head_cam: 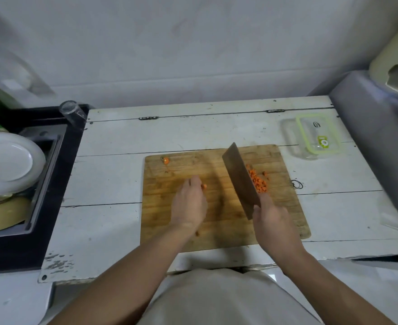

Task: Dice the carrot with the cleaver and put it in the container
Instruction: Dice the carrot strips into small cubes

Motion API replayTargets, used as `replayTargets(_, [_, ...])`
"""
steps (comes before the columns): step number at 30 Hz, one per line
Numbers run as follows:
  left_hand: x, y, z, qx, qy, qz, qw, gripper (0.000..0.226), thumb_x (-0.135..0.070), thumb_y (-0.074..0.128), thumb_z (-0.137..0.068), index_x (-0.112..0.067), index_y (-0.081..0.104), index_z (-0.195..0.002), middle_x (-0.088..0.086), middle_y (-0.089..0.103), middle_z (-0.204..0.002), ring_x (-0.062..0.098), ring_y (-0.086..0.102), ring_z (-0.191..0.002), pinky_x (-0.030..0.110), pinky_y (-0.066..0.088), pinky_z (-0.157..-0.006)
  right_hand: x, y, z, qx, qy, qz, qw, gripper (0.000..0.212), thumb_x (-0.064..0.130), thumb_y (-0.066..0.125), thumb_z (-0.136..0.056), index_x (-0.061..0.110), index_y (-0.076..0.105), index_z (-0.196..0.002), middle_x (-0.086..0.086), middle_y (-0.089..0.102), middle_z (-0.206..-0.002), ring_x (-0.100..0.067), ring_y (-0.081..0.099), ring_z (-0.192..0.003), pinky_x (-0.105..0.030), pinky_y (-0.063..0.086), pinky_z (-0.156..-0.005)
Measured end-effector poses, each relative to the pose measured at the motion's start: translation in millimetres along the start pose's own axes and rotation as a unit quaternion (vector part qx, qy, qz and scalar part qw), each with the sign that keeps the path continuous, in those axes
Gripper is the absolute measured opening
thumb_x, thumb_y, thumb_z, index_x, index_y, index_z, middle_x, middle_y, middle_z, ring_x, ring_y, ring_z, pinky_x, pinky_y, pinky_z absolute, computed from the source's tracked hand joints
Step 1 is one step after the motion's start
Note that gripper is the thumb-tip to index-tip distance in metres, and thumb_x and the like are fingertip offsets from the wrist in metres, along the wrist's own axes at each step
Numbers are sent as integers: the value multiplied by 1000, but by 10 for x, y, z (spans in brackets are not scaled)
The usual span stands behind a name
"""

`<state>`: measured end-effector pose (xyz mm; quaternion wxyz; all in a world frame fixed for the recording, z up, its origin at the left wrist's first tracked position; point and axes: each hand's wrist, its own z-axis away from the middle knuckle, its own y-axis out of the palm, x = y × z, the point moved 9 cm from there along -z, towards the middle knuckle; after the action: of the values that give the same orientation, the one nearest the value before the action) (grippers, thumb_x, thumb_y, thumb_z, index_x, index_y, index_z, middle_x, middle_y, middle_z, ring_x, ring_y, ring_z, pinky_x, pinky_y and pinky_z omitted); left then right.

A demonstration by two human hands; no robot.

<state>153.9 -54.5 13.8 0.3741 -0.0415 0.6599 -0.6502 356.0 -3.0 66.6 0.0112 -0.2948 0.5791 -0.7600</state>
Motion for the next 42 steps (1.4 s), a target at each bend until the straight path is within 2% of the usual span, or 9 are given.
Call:
replayTargets(3, [-110,47,-60,49,77,-96,991,34,-37,60,-101,-22,51,-131,2,51,-126,23,57,-113,35,55,-88,-122,-40,-19,-7,18,-5,1000,20,21,41,-104,16,47,-123,-8,65,-77,-31,60,-66,-41,49,-57])
replayTargets(6, [96,121,-12,144,7,-82,986,56,-62,51,-98,-22,47,-136,2,49,-131,26,57,-116,36,52,-87,-188,-35,10,-5,22,-6,1000,22,21,41,-104,16,46,-124,-9,63,-74,-33,60,-68,-39,42,-55])
replayTargets(9, [278,102,60,185,-45,-67,979,30,-43,57,-101,-19,56,-118,-2,61,-108,19,63,-96,32,52,-76,-225,12,49,-1,27,0,1000,22,21,42,-103,14,46,-123,-10,63,-75,-36,60,-70,-39,40,-57])
replayTargets(12, [260,273,232,250,-118,53,960,11,-26,59,-101,-21,58,-92,3,70,-82,19,72,-73,35,60,-65,-184,105,67,13,25,-9,1000,24,22,42,-104,16,45,-127,-7,63,-78,-33,60,-71,-38,40,-58])
replayTargets(17, [106,522,508,267,-254,333,868,17,-18,50,-108,-6,62,-112,16,74,-97,25,77,-82,38,65,-76,15,171,42,38,-14,-11,999,19,22,43,-103,16,50,-119,-5,62,-75,-31,61,-68,-40,47,-57])
replayTargets(19, [231,363,457,198,-218,315,902,13,-20,52,-107,-14,64,-108,7,74,-95,19,76,-81,39,64,-80,52,170,39,43,-30,-9,999,19,23,43,-103,17,49,-120,-4,64,-74,-29,61,-65,-40,47,-55])
replayTargets(22, [282,38,360,80,-1,77,994,17,-29,61,-101,-27,66,-118,-15,64,-112,3,61,-98,22,52,-87,110,182,104,52,-53,29,997,20,23,40,-104,18,47,-122,-3,64,-72,-28,61,-64,-39,46,-55])
replayTargets(26, [71,159,419,40,239,-15,970,38,-35,69,-93,-22,65,-128,-8,54,-131,8,48,-123,31,47,-105,149,214,217,61,-61,41,995,27,17,42,-102,19,45,-129,-3,65,-72,-28,61,-64,-40,47,-57])
replayTargets(42, [-75,439,572,-6,246,-44,968,46,-35,53,-101,-5,63,-135,8,57,-143,22,42,-144,37,36,-120,146,467,212,109,-66,114,985,13,14,45,-101,19,41,-113,-7,69,-86,-32,66,-76,-34,33,-60])
